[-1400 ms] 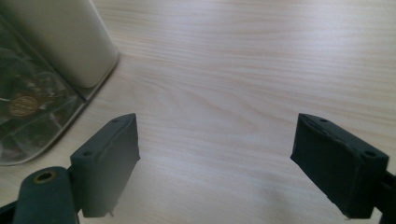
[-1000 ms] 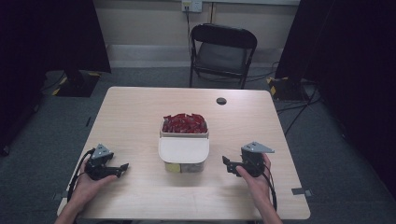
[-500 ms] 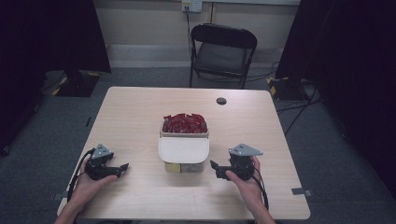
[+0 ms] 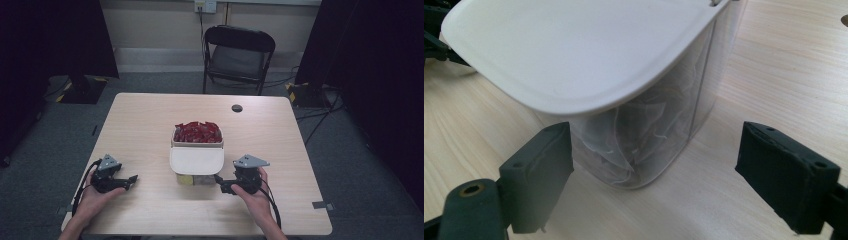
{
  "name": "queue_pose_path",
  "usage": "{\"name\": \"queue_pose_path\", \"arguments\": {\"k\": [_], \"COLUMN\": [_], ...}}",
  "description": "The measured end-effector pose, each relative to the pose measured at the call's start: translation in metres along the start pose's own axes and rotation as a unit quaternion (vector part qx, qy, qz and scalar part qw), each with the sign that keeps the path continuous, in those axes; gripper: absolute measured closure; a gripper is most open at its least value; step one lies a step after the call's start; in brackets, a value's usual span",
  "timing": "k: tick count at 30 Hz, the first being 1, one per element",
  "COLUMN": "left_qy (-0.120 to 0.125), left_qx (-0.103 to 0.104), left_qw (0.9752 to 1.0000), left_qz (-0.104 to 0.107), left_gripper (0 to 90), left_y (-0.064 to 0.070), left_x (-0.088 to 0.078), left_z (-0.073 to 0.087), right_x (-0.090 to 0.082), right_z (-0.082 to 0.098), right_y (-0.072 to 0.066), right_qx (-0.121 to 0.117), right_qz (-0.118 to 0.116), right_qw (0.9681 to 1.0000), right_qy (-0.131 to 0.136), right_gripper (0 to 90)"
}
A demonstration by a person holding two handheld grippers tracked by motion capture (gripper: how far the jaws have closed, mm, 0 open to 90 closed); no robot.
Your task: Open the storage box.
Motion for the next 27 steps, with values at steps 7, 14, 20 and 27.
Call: {"name": "queue_pose_path", "arguments": {"k": [7, 14, 20, 27], "left_qy": [0.000, 0.000, 0.000, 0.000], "left_qx": [0.000, 0.000, 0.000, 0.000], "left_qw": [1.0000, 1.0000, 1.0000, 1.0000], "left_qz": [0.000, 0.000, 0.000, 0.000], "left_gripper": [17.8, 17.9, 17.9, 17.9], "left_y": [0.000, 0.000, 0.000, 0.000], "left_x": [0.000, 0.000, 0.000, 0.000], "left_z": [0.000, 0.000, 0.000, 0.000], "right_x": [-0.001, -0.003, -0.004, -0.005], "right_z": [-0.004, -0.007, -0.009, -0.015], "right_y": [0.002, 0.004, 0.004, 0.004], "right_qx": [0.007, 0.011, 0.014, 0.015], "right_qz": [-0.003, -0.011, -0.013, -0.026], "right_qw": [0.9999, 0.9998, 0.9996, 0.9992], "right_qy": [0.006, 0.014, 0.019, 0.027], "right_gripper": [14.5, 14.4, 15.8, 16.3]}}
Point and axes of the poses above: each handheld gripper's, and its own axes: x roughly forward along the jaws, z roughly out of its underside, y roughly to its right, the point moved 1 cm from there along x, roughly forward along the jaws, and after that the axes turned 1 degree about -x, right-handed, at the moved point
